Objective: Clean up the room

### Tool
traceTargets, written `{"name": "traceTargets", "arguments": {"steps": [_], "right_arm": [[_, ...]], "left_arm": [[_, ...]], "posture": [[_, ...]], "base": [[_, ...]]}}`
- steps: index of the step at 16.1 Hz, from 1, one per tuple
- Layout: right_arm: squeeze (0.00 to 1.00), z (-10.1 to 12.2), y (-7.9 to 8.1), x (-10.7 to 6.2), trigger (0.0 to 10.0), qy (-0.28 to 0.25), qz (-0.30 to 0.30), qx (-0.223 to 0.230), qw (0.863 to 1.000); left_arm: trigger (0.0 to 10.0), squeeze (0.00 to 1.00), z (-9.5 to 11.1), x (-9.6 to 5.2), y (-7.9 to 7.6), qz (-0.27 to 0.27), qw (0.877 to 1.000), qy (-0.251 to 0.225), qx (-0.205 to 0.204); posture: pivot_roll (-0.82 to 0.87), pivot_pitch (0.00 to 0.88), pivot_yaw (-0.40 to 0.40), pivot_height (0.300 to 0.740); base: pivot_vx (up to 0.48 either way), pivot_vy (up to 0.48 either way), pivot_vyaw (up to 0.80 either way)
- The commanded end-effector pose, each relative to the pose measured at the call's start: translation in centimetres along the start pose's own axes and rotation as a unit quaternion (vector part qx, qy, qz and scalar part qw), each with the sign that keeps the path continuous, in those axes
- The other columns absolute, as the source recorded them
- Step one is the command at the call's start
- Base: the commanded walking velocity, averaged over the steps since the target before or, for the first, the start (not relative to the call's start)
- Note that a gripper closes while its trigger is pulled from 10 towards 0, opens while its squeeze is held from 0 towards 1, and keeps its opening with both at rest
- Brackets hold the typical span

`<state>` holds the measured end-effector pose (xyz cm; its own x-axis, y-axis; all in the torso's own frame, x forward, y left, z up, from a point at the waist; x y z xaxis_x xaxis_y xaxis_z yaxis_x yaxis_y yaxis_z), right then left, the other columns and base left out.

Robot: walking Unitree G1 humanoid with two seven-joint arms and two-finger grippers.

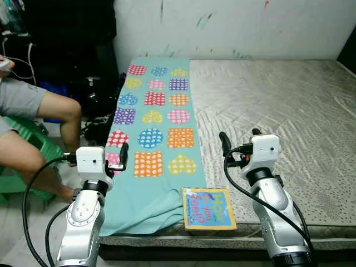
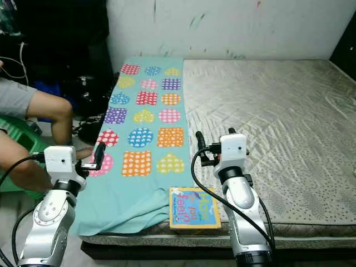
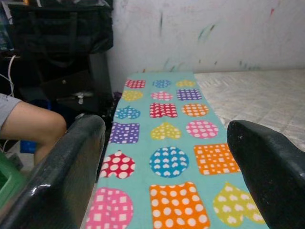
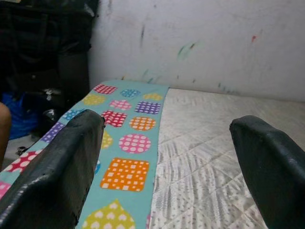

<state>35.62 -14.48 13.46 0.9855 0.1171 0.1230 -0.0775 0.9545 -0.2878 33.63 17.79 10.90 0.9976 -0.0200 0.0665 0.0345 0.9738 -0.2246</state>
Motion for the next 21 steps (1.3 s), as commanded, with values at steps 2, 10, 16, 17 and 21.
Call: {"name": "traceTargets", "arguments": {"steps": [2, 10, 16, 17, 21], "right_arm": [[0.00, -0.23, -0.24, -0.27, 10.0, 0.002, -0.010, 0.006, 1.000], [0.00, -0.23, 0.36, 0.30, 10.0, 0.002, 0.009, 0.004, 1.000], [0.00, -0.31, 0.25, 0.14, 10.0, 0.003, 0.013, 0.000, 1.000], [0.00, -0.30, 0.21, 0.17, 10.0, 0.003, 0.013, -0.001, 1.000], [0.00, -0.21, 0.37, 0.25, 10.0, 0.001, 0.017, -0.003, 1.000]], "left_arm": [[10.0, 0.00, -0.06, 0.24, -0.22, -0.012, 1.000, 0.002, -0.003], [10.0, 0.00, -0.13, -0.38, 0.12, 0.000, 1.000, -0.002, -0.007], [10.0, 0.00, -0.05, -0.28, -0.51, -0.010, 1.000, -0.007, 0.001], [10.0, 0.00, -0.09, -0.31, -0.59, -0.011, 1.000, -0.007, 0.000], [10.0, 0.00, -0.18, -0.38, -0.73, -0.011, 1.000, -0.007, -0.002]], "posture": [[-0.09, 0.007, 0.043, 0.740], [-0.08, 0.010, 0.010, 0.740], [-0.09, 0.016, 0.004, 0.740], [-0.09, 0.017, 0.003, 0.740], [-0.09, 0.017, -0.002, 0.740]], "base": [[0.000, 0.146, 0.00], [0.000, 0.319, 0.00], [0.000, 0.000, 0.00], [0.000, 0.000, 0.00], [0.000, 0.000, 0.00]]}}
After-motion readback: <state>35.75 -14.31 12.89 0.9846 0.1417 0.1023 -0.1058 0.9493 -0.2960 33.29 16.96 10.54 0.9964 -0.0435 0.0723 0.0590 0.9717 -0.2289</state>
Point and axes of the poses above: a point about 5 cm out from each wrist's last joint towards the gripper, its own x axis pointing out of the wrist towards the gripper, its own z axis along the axis of the wrist's last joint, y = z × x, the point moved 6 cm from there along x, pointing out of the wrist towards the gripper, and after that the axes turned 14 degrees about -x, right-handed, at the moved point
